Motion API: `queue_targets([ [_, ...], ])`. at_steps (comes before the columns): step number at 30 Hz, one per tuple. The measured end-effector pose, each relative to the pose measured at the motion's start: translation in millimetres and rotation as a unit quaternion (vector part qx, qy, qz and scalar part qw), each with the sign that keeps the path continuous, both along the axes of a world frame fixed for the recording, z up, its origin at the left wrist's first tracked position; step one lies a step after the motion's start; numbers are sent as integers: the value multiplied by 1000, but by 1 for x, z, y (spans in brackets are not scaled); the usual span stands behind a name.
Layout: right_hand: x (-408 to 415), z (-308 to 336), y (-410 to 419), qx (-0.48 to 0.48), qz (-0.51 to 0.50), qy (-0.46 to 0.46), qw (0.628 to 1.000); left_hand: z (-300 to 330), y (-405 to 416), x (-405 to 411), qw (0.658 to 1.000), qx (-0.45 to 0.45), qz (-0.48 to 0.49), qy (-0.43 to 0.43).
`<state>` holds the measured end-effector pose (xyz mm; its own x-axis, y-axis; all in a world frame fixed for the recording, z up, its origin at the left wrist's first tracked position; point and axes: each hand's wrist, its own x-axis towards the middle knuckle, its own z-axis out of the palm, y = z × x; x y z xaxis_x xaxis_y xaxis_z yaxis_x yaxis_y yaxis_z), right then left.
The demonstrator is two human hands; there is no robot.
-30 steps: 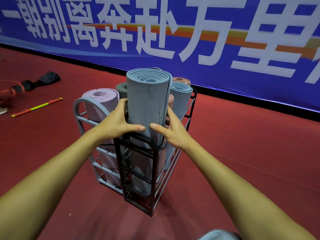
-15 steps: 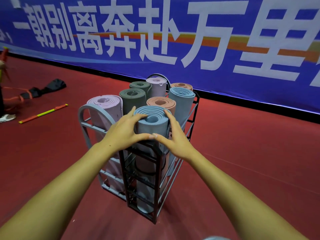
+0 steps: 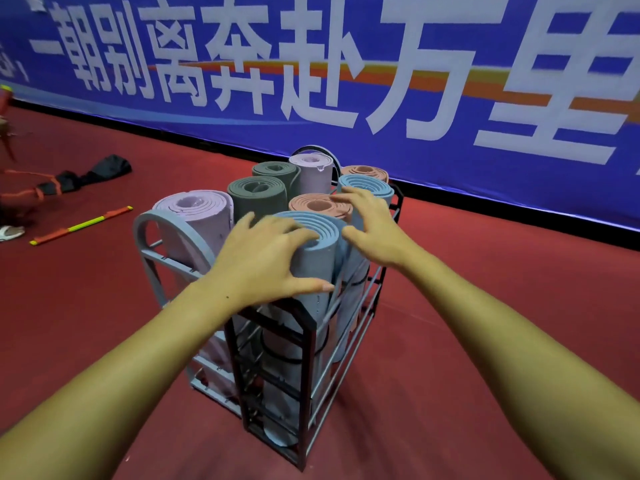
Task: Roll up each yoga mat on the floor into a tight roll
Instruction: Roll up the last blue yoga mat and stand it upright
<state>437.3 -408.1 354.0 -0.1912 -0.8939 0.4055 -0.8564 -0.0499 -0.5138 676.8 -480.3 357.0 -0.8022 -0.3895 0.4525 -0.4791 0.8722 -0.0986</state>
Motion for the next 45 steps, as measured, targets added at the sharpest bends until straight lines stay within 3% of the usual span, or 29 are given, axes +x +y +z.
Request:
queue_targets([
  [2, -14, 13, -23, 47, 74, -43, 995, -5, 1, -10, 999, 24, 28, -23],
  [5, -35, 11, -47, 128, 151, -99, 975, -22, 0, -5, 998, 52, 45, 16],
  [7, -50, 6, -54, 154, 151, -13, 976, -33, 1, -2, 996, 56, 50, 55],
  [10, -57, -5, -58, 112, 124, 223, 960, -48, 0, 1, 989, 64, 32, 131],
  [15, -61, 18, -62, 78, 129, 256, 955, -32, 9, -2, 987, 36, 39, 152],
  [20, -54, 6, -57, 42, 108, 305, 945, -22, 16, -1, 991, 0, 132, -9],
  [24, -37, -33, -45, 51, 78, 236, 967, -25, 7, 3, 992, -41, 118, -28],
  [30, -32, -29, -41, 67, 72, 149, 984, -25, 5, 0, 991, -88, 96, 14],
  [36, -49, -16, -33, 27, 72, 143, 987, -27, 4, -6, 993, -54, 108, -10],
  [39, -82, -2, -41, -16, -33, 138, 990, -23, 2, -7, 992, -55, 105, -43],
  [41, -113, 4, -48, 51, -84, 178, 979, -24, 3, -5, 991, -66, 111, -27],
  [43, -136, -2, -59, 120, -75, 209, 968, -25, 6, -4, 990, -82, 115, 3],
  [45, -145, -9, -69, 109, -62, 209, 970, -23, 12, -8, 988, -104, 109, 33],
])
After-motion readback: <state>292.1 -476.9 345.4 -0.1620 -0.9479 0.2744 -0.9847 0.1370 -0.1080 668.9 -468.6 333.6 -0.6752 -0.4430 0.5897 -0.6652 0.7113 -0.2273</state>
